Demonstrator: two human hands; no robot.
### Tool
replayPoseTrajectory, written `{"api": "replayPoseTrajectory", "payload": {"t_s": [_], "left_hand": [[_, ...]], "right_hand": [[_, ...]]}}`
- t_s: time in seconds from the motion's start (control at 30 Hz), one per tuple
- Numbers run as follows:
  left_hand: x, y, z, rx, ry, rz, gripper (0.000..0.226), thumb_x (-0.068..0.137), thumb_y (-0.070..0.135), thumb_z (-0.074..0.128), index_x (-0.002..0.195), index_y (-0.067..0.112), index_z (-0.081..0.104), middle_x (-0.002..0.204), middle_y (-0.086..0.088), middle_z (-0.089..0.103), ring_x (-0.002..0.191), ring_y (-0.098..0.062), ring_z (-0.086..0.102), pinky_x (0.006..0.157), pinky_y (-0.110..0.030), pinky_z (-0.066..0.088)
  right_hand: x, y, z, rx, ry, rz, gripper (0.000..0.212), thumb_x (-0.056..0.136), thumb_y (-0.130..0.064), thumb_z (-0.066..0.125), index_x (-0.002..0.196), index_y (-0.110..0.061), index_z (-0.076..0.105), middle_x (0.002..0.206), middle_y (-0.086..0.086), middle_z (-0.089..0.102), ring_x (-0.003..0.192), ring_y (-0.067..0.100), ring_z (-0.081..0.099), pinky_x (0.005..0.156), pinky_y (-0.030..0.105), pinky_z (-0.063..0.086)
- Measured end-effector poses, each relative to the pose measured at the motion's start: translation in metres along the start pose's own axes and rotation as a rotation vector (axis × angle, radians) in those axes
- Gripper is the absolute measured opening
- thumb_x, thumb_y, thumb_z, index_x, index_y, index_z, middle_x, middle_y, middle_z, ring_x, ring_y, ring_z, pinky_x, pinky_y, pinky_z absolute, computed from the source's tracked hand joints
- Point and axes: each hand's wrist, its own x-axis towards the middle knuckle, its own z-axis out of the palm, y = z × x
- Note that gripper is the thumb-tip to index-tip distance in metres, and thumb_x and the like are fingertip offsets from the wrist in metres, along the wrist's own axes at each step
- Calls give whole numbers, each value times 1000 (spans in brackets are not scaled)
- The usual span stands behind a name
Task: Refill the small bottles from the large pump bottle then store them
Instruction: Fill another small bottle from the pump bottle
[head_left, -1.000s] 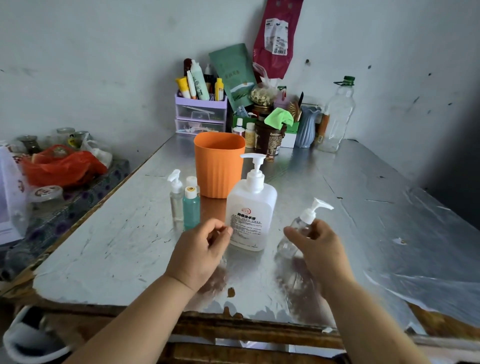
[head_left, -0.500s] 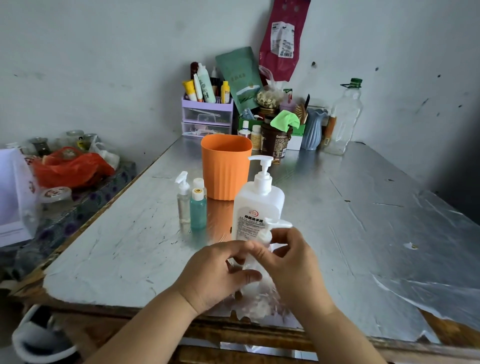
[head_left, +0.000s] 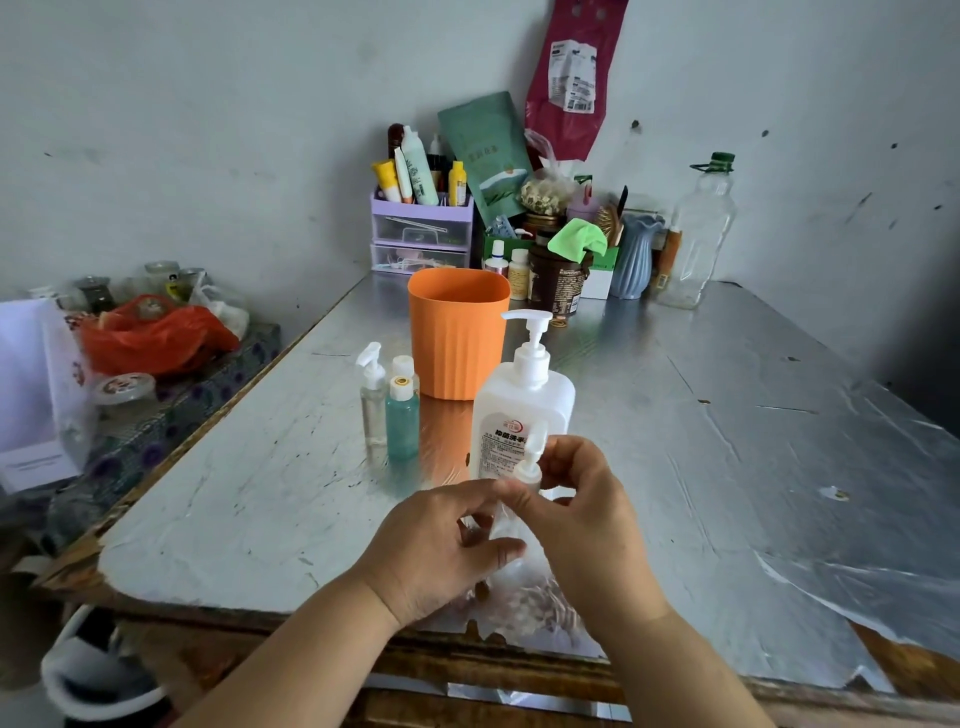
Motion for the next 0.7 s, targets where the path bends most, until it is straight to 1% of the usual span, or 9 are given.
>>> {"api": "replayPoseTrajectory", "payload": {"t_s": [0.1,0.2,0.27,0.33,0.43,0.5,0.6,0.67,0.7], "left_hand": [[1,-1,1,2,-4,-16,42,80,57,67,119,46,55,105,16,70,90,-3,67,86,-29,56],[1,0,1,18,-14,-15,42,81,57,67,118,60,47,113,22,67,99,-4,66,92,-22,53],[0,0,1,16,-15,-11,42,81,56,68,113,68,44,109,22,68,97,-4,66,91,-21,53],[0,1,1,20,-20,-18,42,81,58,67,117,63,46,105,22,68,96,-4,67,90,-21,53],[1,1,1,43,-21,-32,47,81,59,66,122,59,45,112,24,67,99,-2,66,90,-17,51],[0,0,1,33,-20,-41,46,80,58,67,123,54,49,114,23,66,101,-4,66,91,-20,52],[-1,0,1,11,-26,-57,47,80,58,67,123,45,55,117,20,66,105,-7,66,96,-29,53],[-1,0,1,30,-27,-43,48,81,59,65,126,50,52,123,22,64,110,-7,64,100,-31,51],[-1,1,1,40,-26,-35,49,81,59,65,128,53,49,125,23,62,111,-6,63,101,-30,50]], "right_hand": [[-2,1,-2,49,-28,-3,27,80,-24,73,101,-32,59,96,-14,70,90,1,65,77,20,52],[-1,3,0,26,-22,-5,31,75,-31,78,100,-31,59,95,-11,70,89,4,67,79,24,55],[0,3,-1,10,-5,-2,26,76,-32,77,95,-29,61,91,-11,70,85,4,66,76,22,54],[-1,2,-3,21,-41,-10,20,81,-29,73,98,-30,63,93,-14,70,82,3,67,71,16,52],[-4,0,-3,23,-41,-29,36,80,-29,74,110,-39,57,98,-17,67,83,3,65,66,12,51],[-3,0,-3,28,0,-37,40,77,-27,77,109,-38,55,96,-14,66,83,4,63,67,11,51],[-4,1,-4,52,-7,-40,34,82,-22,71,108,-38,57,101,-16,68,79,1,63,69,12,51],[-5,1,-3,24,-36,-43,39,82,-23,69,114,-40,55,106,-17,67,84,4,65,73,18,55],[-5,0,-3,9,-37,-47,41,80,-25,71,115,-40,54,106,-17,66,86,4,65,72,17,55]]}}
